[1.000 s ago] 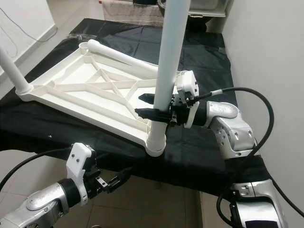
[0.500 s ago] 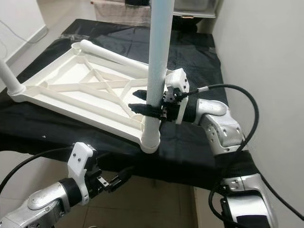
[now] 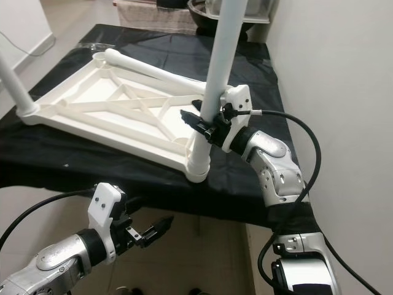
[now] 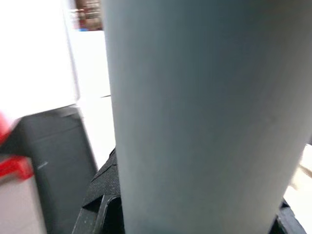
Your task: Building children table
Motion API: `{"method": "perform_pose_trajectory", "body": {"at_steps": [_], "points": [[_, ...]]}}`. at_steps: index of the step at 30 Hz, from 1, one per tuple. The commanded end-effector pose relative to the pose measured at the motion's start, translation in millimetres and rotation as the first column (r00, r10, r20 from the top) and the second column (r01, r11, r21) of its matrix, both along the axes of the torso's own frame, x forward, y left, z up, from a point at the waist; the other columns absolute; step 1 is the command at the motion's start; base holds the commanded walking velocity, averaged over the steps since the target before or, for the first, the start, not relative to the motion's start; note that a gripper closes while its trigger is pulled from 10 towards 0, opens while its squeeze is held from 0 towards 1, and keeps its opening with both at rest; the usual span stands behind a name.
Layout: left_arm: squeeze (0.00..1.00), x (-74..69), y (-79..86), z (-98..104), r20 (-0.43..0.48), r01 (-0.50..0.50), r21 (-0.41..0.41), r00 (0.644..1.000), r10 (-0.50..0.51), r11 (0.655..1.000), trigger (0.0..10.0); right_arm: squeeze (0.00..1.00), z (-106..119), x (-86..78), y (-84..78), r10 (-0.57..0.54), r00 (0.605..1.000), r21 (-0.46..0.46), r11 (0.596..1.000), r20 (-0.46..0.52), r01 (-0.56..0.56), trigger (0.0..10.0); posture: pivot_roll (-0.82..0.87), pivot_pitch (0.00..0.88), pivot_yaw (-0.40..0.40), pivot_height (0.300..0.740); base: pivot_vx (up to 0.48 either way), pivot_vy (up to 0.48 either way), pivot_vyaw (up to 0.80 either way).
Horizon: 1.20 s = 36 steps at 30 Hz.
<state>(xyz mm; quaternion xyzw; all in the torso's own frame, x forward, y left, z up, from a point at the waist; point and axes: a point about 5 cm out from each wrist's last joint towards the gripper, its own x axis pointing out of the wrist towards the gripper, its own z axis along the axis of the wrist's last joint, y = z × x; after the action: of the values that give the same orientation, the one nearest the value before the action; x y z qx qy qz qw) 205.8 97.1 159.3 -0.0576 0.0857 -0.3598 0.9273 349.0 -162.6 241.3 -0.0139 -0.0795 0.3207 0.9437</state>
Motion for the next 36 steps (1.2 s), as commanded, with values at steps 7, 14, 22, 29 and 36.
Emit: {"method": "perform_pose_trajectory", "body": {"at_steps": [7,14,22,29,36], "points": [[0.0,-0.5,0.5,-3,-0.01,-0.003,0.014,1.0,0.003,1.0,10.0,0.0,-27,6.9,-27.9,-0.455,0.876,-0.001,0.887,-0.158,0.461,10.0,0.17,0.199,-0.056,0.74,0.0,0.0,0.0],[0.0,1.5,-1.0,-3,-0.005,0.0,0.013,1.0,0.0,1.0,10.0,0.0,-26,6.1,-29.7,-0.678,0.705,0.046,0.713,-0.208,0.699,10.0,0.17,0.196,-0.057,0.74,0.0,0.0,0.0],[0.0,2.8,-1.2,-3,0.001,-0.002,0.015,1.0,0.002,1.0,10.0,0.0,-27,13.6,-18.4,-0.844,0.482,-0.011,0.498,-0.234,0.867,10.0,0.18,0.191,-0.059,0.74,0.0,0.0,0.0],[0.0,3.5,-1.6,-3,0.005,-0.003,0.015,1.0,0.003,1.0,10.0,0.0,-22,13.2,-4.6,-0.92,0.317,-0.007,0.328,-0.23,0.945,10.0,0.18,0.187,-0.059,0.74,0.0,0.0,0.0],[0.0,4.1,-3.4,-3,0.008,0.001,0.014,1.0,-0.001,1.0,10.0,0.0,-19,9.1,14.7,-0.954,0.19,-0.006,0.197,-0.23,0.98,10.0,0.18,0.175,-0.06,0.74,0.0,0.0,0.0]]}}
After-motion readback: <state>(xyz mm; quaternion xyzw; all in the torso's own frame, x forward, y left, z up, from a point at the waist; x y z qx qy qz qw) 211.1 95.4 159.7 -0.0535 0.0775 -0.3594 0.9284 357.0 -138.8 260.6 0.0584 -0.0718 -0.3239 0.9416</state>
